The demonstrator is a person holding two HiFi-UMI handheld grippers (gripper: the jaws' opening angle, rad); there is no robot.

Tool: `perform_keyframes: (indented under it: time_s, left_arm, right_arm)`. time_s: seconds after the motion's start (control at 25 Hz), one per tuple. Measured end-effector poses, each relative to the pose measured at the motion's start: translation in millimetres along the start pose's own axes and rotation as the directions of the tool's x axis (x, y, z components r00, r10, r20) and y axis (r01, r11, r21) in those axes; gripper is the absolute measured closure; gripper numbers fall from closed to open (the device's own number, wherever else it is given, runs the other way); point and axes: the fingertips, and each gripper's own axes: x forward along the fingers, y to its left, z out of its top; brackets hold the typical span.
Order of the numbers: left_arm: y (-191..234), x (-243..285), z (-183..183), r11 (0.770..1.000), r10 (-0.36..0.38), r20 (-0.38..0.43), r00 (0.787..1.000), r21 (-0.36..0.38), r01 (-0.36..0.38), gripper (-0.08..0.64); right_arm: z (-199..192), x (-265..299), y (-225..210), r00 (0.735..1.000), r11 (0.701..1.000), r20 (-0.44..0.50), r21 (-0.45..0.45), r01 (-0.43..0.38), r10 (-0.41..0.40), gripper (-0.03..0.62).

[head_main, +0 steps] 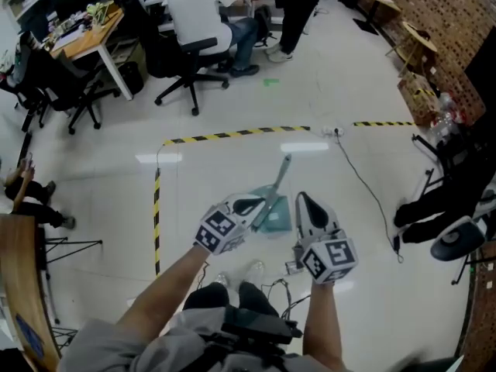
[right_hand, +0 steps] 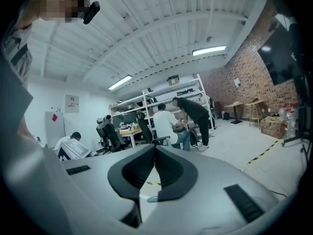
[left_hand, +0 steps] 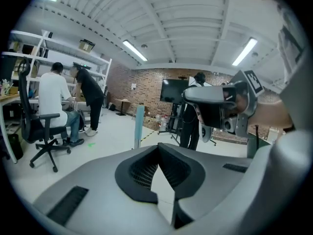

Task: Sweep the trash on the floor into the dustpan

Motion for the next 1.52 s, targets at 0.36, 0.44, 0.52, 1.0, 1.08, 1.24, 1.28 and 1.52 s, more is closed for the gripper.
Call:
perform_keyframes:
  time_s: [0.36, 0.44, 0.52, 1.0, 1.08, 1.24, 1.28, 1.52]
  left_arm:
    - [55, 77, -56, 1.0, -0.025, -0.177, 0.984, -0.012, 0.023, 0.432]
    - [61, 90, -66, 0.998, -0.064, -0.213, 0.975, -0.015, 0.063, 0.358]
    - [63, 102, -76, 0.995, -0.096, -0.254, 0.962, 0.013, 0.103, 0.321]
    - [68, 157, -118, 0.988, -0.139, -0.369, 0.919, 0.007, 0.152, 0.326]
    - [68, 160, -118, 0.988, -0.139, -0.38, 0.914, 0.008, 0.154, 0.413]
    - [67, 161, -121, 0.989, -0.133, -0.396, 0.909, 0.011, 0.149, 0.437]
    - [67, 161, -122, 0.989, -0.133, -0.397, 0.908, 0.009, 0.149, 0.437]
    - [68, 162, -118, 0.987, -0.149, -0.396, 0.906, 0.003, 0.164, 0.437]
  right_arm:
    - [-36, 51, -58, 0.99, 0.999, -0.14, 0.039, 0.037, -0.031, 0.439]
    - [-42, 62, -63, 0.988, 0.996, -0.154, 0.085, 0.035, -0.022, 0.376]
    - [-46, 70, -68, 0.987, 0.993, -0.157, 0.113, 0.043, -0.025, 0.345]
    - [-62, 94, -84, 0.975, 0.998, -0.222, 0.058, 0.016, -0.003, 0.339]
    - [-64, 103, -81, 0.972, 0.999, -0.235, 0.04, -0.024, 0.033, 0.339]
    - [-67, 123, -71, 0.967, 0.994, -0.233, -0.006, -0.112, 0.107, 0.339]
    - [-66, 127, -68, 0.965, 0.991, -0.231, -0.013, -0.13, 0.123, 0.339]
    - [-56, 141, -63, 0.965, 0.983, -0.205, -0.048, -0.177, 0.164, 0.489]
